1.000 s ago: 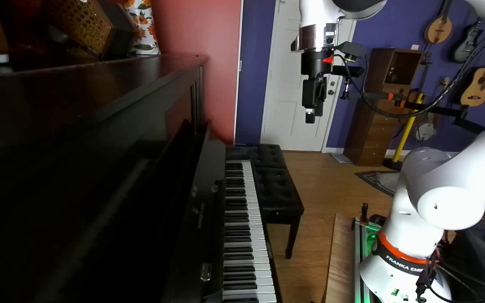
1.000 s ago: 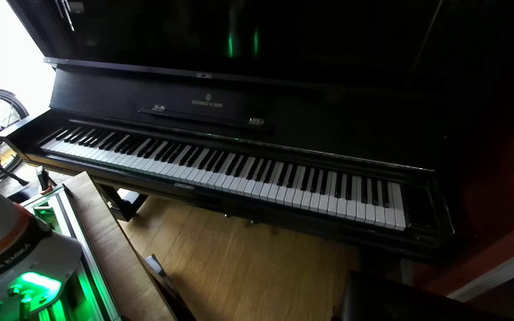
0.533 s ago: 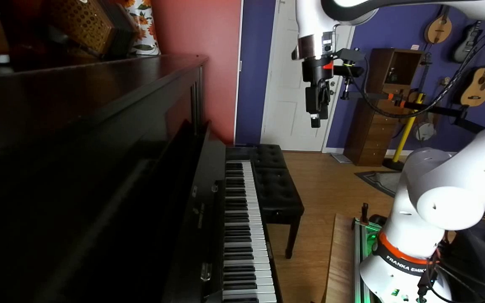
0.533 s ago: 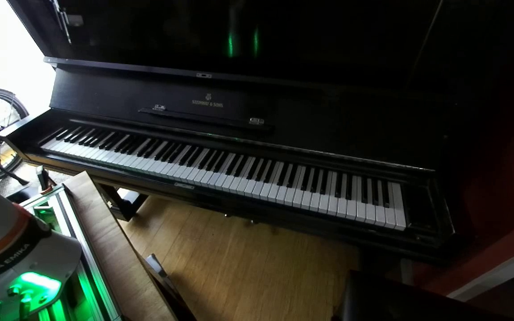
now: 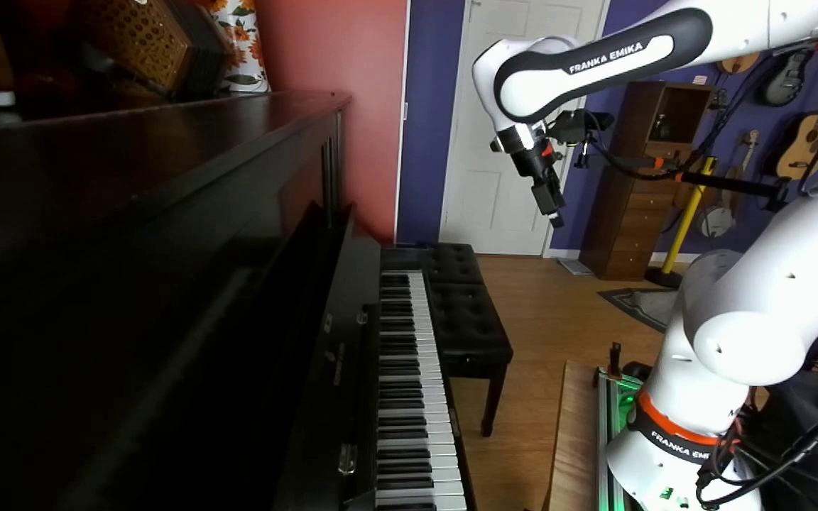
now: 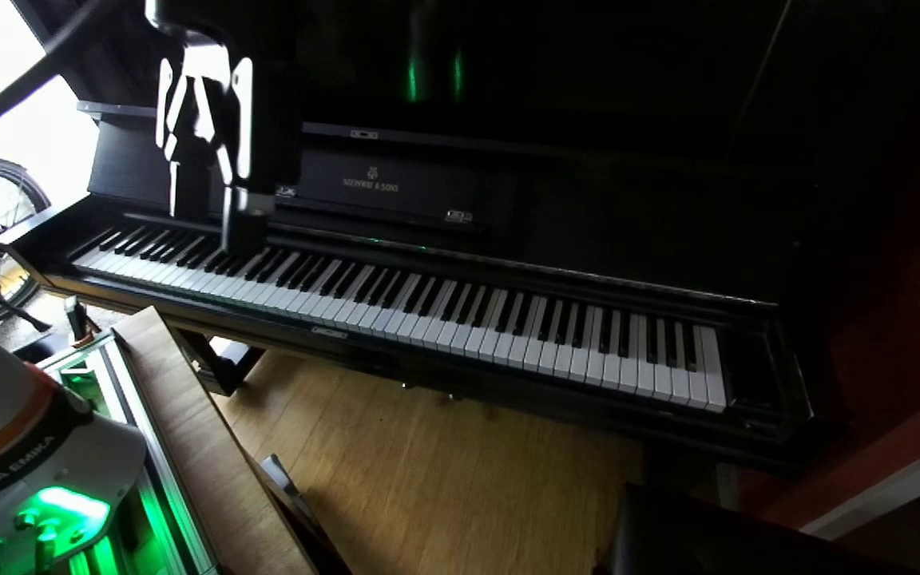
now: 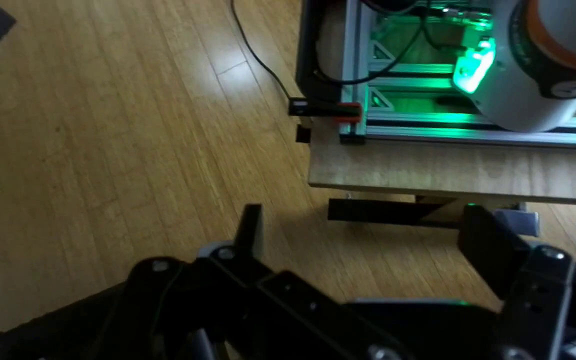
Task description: Press a white key on the right keys of the piano
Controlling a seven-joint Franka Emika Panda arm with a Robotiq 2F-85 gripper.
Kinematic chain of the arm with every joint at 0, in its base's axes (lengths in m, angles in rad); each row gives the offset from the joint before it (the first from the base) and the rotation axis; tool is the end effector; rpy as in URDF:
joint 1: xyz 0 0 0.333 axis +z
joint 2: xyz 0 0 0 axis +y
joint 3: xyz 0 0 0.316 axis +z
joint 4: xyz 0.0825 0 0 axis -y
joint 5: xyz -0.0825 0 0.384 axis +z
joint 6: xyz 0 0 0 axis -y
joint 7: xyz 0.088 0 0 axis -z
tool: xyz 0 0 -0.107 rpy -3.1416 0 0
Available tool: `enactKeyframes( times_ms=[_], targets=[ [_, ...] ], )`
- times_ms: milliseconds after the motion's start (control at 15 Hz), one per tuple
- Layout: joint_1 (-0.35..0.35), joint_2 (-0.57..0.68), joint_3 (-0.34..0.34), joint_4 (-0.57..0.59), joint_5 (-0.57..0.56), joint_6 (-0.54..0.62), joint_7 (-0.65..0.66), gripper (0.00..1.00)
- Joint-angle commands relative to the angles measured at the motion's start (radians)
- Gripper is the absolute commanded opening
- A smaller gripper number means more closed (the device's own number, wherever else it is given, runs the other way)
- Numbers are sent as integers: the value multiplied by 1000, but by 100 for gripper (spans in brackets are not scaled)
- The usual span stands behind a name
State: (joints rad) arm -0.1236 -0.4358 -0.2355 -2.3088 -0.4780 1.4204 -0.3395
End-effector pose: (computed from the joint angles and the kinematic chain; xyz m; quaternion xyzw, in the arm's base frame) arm 0.3264 -0.1891 0.4867 0.9561 0.0310 -0.2720 0.1046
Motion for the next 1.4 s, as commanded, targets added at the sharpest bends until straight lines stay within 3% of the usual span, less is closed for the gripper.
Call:
enactKeyframes(
  times_ms=[0,533,733,933,1133,1333],
  targets=[
    [-7,20,-8,1,-24,23,-22,100],
    [-16,51,-22,5,-45,51,-46,100],
    [-8,75,-52,-21,-85,231,-134,100],
    [15,110,-110,-47,-71,501,-198,100],
    [-14,180,-135,-76,52,740,-301,100],
    [-21,254,-161,-89,205,868,-442,100]
  ],
)
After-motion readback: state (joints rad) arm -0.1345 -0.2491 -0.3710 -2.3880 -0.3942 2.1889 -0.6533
